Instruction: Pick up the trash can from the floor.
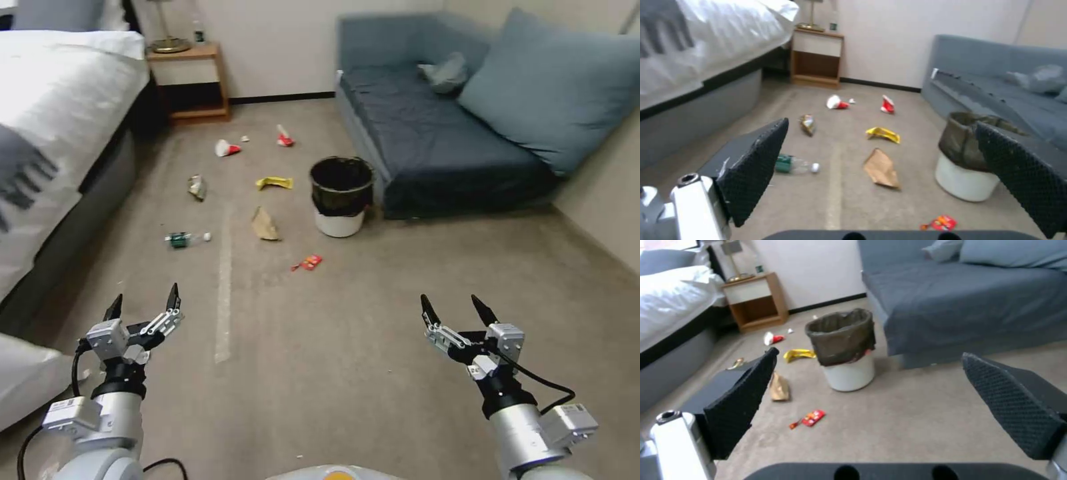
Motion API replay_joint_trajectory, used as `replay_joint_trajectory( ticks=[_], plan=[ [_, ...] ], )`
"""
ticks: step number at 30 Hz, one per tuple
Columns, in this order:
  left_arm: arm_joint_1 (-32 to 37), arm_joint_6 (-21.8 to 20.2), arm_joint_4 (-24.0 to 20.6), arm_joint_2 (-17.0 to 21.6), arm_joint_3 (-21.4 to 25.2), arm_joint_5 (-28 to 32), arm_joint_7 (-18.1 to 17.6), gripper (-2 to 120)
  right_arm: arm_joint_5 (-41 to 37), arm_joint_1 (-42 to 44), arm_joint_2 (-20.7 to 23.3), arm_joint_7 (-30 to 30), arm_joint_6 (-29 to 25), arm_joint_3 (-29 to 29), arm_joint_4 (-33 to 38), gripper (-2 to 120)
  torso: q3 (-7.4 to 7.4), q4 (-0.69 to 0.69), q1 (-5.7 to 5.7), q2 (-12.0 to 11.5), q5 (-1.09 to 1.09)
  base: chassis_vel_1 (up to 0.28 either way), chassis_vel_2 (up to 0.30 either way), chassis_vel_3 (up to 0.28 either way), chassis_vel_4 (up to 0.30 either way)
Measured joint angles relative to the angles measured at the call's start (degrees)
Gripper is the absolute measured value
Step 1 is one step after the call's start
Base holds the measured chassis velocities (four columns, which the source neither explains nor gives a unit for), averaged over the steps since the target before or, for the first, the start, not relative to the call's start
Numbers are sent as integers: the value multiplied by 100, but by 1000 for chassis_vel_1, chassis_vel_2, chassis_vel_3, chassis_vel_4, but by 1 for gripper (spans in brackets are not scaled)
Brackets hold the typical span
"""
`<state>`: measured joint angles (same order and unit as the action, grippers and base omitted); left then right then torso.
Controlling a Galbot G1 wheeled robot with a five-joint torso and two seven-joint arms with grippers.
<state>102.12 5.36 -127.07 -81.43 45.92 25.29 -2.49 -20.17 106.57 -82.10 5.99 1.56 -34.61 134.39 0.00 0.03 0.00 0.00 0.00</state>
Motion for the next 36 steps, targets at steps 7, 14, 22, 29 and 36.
replay_joint_trajectory(
  ticks=[7, 14, 22, 29, 36],
  plan=[
    [8, 0, -21, -4, 5, 40, -35, 100, -50, -19, 13, -6, 10, -4, 0, 100, 0, -5, 0, 0, 0, -25, -24, -12, -22],
    [24, 1, -45, -14, 12, 40, -35, 100, -56, -21, 8, -14, -13, 10, 4, 100, 0, -3, 0, 0, 0, 0, 0, 0, 0],
    [48, 12, -78, -21, 13, 40, -34, 100, -76, -10, 20, -16, -119, 11, 9, 100, 0, -3, 0, 0, 0, 0, 0, 0, 0],
    [67, 15, -125, -20, 13, 40, -19, 100, -82, -2, 31, -7, -187, 8, 12, 100, 0, -3, 0, 0, 1, 0, 0, 0, 0],
    [115, 23, -146, -28, 13, 40, -15, 100, -84, 40, 54, 14, -248, 3, 19, 100, 0, -2, 0, 0, 0, 0, 0, 0, 0]
  ],
)
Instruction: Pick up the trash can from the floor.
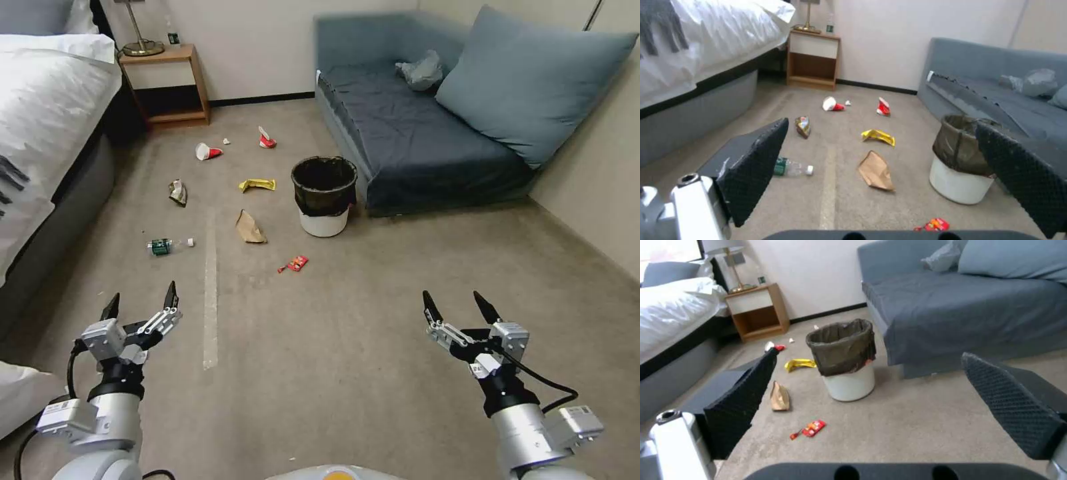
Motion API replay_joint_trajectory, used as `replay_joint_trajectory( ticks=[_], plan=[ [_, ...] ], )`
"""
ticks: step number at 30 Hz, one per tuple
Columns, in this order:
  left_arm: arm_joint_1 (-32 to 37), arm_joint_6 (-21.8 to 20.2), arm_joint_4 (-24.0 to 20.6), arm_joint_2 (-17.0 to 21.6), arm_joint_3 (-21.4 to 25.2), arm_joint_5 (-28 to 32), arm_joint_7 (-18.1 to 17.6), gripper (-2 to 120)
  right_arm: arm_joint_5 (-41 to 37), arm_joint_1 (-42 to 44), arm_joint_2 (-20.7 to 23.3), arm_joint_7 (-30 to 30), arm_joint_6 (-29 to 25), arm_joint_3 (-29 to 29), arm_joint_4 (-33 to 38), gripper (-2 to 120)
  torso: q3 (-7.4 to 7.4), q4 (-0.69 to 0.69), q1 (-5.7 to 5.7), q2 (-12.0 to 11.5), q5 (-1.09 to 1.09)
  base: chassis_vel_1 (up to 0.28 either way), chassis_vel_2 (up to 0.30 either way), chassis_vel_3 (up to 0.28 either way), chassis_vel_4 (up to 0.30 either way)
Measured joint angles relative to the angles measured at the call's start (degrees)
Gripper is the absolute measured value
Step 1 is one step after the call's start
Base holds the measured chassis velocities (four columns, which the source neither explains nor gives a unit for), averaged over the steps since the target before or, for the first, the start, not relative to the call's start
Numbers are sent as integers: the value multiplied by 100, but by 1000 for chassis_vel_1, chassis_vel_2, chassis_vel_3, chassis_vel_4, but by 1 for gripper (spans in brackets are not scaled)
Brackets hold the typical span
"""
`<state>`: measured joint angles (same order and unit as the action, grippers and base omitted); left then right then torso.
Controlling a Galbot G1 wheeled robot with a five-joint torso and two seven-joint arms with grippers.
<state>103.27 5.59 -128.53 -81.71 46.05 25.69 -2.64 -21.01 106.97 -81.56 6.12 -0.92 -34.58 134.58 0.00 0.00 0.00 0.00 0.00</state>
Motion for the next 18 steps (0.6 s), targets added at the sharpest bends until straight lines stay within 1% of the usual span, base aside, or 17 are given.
replay_joint_trajectory(
  ticks=[8, 18],
  plan=[
    [16, 7, -14, -14, -2, -6, 3, 100, -14, 3, 10, 6, -15, -1, 9, 100, 0, 0, 0, 0, 0, -17, 21, 9, -15],
    [25, 14, -15, -42, -7, -16, 13, 100, -14, 12, 18, 15, -46, -5, 2, 100, 0, 0, 0, 0, 0, -63, 60, 68, -67]
  ],
)
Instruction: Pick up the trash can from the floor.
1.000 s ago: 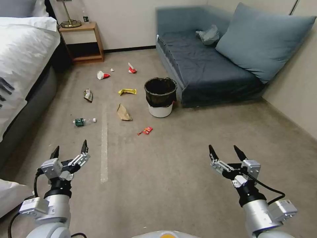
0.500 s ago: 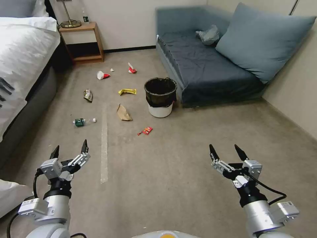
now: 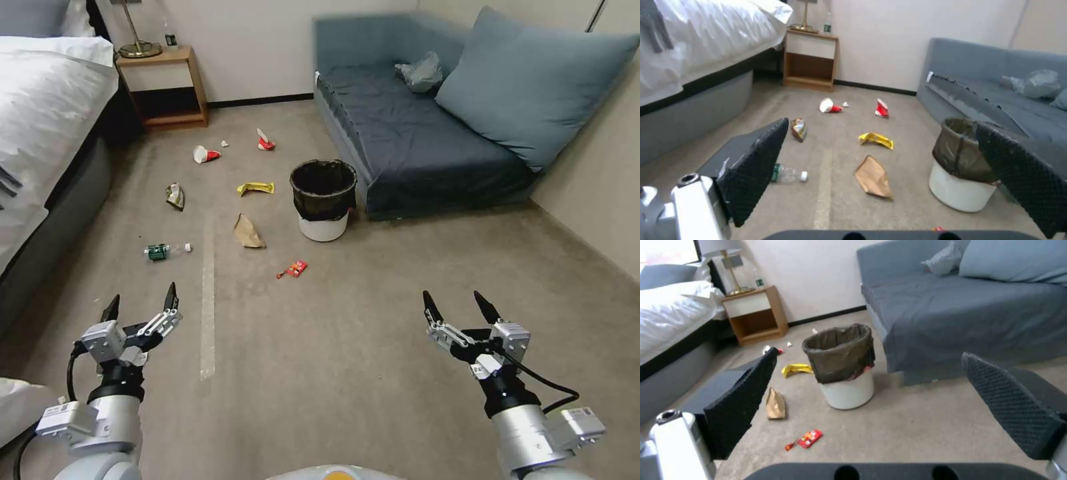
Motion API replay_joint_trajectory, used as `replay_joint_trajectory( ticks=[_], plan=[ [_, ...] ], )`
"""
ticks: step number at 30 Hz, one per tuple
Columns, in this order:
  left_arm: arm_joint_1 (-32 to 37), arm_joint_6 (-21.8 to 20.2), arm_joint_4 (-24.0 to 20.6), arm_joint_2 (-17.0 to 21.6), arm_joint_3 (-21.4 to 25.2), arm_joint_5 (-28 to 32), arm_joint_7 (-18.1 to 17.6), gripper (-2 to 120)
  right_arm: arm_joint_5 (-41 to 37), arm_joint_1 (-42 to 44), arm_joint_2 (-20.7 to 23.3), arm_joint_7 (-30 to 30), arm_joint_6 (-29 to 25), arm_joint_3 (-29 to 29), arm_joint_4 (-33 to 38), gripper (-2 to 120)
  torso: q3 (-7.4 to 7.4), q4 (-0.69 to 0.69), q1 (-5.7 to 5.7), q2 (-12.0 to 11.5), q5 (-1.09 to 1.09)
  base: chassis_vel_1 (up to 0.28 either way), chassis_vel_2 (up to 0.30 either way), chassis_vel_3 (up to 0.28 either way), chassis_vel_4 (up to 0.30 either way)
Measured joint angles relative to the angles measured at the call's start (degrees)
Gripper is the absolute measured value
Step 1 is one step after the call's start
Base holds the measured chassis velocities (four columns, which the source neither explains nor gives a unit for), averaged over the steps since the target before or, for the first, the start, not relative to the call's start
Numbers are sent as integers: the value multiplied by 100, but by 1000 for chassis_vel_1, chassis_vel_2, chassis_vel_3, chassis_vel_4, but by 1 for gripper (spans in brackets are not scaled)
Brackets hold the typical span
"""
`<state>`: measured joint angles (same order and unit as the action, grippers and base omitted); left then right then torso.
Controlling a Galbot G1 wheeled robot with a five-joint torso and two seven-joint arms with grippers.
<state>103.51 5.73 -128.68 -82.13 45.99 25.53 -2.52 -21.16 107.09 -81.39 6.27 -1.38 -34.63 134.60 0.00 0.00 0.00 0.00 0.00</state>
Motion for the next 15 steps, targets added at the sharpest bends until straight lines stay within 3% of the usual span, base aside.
replay_joint_trajectory(
  ticks=[15],
  plan=[
    [-30, 4, 63, -11, -3, -4, 4, 100, -22, -17, 10, 83, -92, -14, -106, 100, 0, 0, 0, 0, 0, -74, 71, 71, -74]
  ],
)
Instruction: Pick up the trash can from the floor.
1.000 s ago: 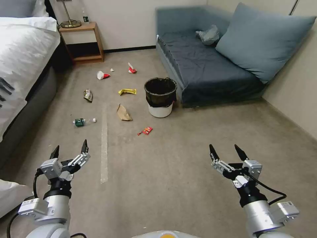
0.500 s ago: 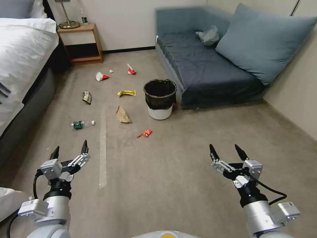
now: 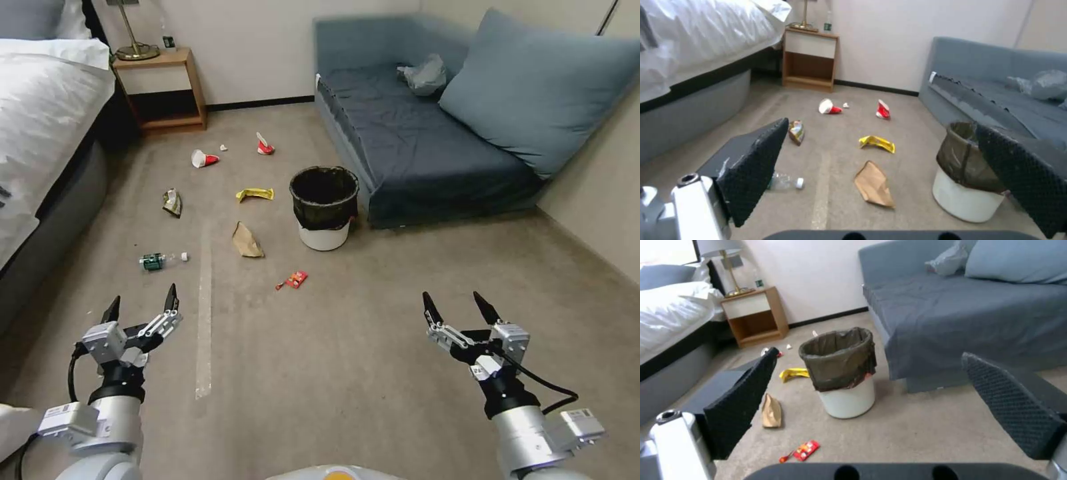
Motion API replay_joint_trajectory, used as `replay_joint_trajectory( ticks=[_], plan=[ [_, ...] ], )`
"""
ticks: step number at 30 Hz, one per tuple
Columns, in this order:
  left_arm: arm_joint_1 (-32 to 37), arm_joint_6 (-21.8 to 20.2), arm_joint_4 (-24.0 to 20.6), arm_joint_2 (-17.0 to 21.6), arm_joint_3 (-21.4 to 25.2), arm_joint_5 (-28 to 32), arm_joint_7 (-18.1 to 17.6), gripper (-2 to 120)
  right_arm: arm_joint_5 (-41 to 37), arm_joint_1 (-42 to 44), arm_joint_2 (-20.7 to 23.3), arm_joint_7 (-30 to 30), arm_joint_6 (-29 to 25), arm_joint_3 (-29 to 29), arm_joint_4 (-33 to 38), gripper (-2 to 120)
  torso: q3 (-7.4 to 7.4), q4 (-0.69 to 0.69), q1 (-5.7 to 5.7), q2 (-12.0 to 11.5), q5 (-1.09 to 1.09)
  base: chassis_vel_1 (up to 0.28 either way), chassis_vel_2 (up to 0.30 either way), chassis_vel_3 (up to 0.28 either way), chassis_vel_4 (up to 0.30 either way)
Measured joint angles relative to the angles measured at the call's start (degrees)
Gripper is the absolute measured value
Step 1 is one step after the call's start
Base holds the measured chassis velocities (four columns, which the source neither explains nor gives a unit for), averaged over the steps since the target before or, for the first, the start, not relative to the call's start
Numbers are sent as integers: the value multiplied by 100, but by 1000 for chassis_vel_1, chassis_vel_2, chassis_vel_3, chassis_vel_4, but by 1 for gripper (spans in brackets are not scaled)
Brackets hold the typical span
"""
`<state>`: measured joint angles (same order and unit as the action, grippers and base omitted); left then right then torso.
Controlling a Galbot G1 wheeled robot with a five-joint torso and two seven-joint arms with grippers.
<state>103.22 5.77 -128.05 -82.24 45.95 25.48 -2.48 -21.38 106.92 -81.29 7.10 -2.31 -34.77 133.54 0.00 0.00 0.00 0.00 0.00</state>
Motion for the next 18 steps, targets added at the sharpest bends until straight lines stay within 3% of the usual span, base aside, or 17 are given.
replay_joint_trajectory(
  ticks=[18],
  plan=[
    [-68, -7, 91, 40, 1, 21, 0, 100, -15, -57, -20, 26, -1, -7, -76, 100, 0, 0, 0, 0, 0, -119, 116, 117, -115]
  ],
)
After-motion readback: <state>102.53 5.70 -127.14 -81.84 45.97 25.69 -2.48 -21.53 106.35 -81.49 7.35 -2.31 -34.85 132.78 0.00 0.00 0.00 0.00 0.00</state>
